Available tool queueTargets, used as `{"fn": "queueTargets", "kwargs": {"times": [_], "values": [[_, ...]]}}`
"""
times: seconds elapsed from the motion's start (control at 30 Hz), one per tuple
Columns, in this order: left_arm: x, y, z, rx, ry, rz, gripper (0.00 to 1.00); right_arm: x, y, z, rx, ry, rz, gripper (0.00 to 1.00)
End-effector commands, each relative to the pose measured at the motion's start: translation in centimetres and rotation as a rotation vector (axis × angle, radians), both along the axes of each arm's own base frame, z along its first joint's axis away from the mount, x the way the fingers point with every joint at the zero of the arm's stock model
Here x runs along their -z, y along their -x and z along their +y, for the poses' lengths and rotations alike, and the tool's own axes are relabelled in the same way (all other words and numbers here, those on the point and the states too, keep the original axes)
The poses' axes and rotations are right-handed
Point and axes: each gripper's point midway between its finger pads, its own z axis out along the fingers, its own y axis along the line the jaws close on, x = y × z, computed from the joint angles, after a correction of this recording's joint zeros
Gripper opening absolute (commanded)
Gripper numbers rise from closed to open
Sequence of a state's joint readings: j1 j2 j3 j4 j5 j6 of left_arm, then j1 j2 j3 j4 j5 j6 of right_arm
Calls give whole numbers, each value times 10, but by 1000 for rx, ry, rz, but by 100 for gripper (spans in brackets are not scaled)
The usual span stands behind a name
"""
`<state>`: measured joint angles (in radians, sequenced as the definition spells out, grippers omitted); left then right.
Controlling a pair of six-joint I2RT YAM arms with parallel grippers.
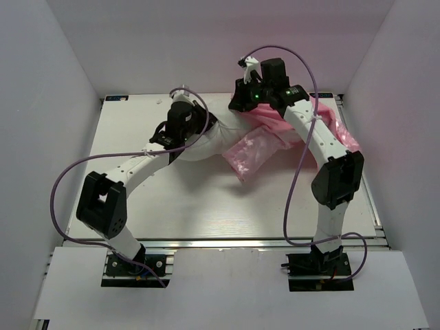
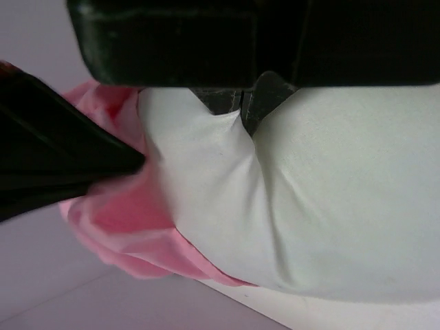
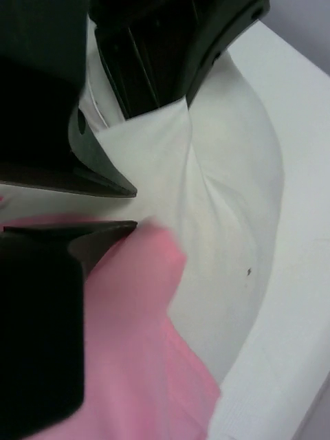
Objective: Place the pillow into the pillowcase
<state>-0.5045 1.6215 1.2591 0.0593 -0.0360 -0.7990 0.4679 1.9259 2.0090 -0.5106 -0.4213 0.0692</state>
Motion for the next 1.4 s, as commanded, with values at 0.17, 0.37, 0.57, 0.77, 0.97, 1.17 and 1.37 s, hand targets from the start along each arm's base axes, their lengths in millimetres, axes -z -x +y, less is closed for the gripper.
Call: {"fn": "queueTargets", "kwargs": {"times": [0.17,0.37,0.57,0.77,0.97,1.17,1.37], "values": [[-53,-13,-7,47,548,19,0,-39,29,-50,-191,28,-207,72],[-58,-30,-14,23,715,126,0,-91,75,-104,-38,48,-417,89],[-87,-37,-3,-44,794,102,0,-47,127,-128,-15,98,-299,89],[-103,-35,14,-58,806,73,0,55,109,-179,149,298,-100,66],[-111,-18,38,-82,835,46,0,112,40,-213,309,381,-50,53],[-97,3,47,-96,826,77,0,80,-80,-228,493,384,-197,52],[-86,25,45,-58,827,128,0,25,-150,-196,441,241,-315,56]]}}
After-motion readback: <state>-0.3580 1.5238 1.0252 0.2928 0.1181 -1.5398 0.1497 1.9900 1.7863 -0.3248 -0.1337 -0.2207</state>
